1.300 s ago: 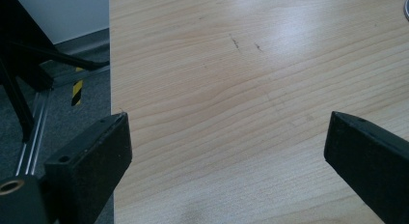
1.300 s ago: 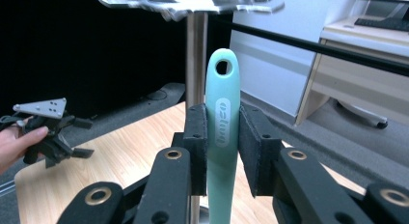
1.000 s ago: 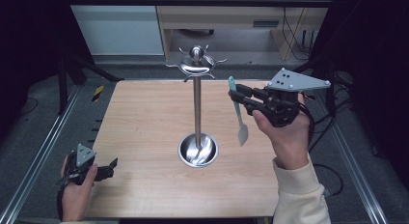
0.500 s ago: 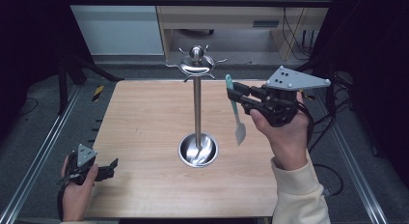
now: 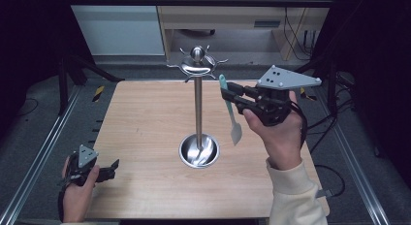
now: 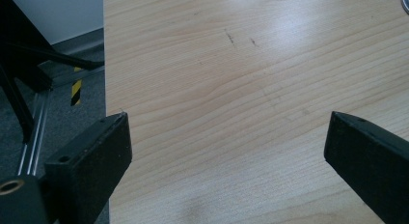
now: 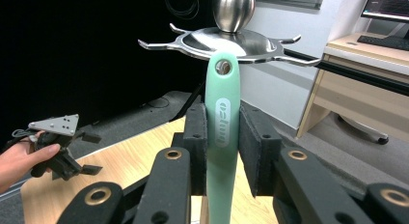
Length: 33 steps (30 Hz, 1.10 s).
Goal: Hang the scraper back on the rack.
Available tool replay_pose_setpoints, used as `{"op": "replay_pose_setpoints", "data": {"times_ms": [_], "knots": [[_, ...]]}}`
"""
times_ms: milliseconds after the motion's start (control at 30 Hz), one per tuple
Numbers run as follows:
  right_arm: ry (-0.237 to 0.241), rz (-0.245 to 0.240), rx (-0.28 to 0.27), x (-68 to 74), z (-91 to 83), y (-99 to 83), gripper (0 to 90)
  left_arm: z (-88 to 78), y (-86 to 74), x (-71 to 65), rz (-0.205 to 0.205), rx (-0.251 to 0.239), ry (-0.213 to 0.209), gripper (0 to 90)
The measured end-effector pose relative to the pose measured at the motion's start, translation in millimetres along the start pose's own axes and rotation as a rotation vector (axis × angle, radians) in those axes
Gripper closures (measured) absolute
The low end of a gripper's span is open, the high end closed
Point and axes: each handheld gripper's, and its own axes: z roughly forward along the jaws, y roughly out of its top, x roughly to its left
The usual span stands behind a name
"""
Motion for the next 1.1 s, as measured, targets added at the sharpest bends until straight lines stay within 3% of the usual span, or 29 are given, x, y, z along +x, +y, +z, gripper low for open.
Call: {"op": "replay_pose_setpoints", "data": {"times_ms": [1100], "knots": [[-0.011, 0.007, 0.031, 2.8, 14.3, -1.0, 74.1, 2.2, 0.1, -2.6, 0.019, 0.016, -0.009, 2.6]]}}
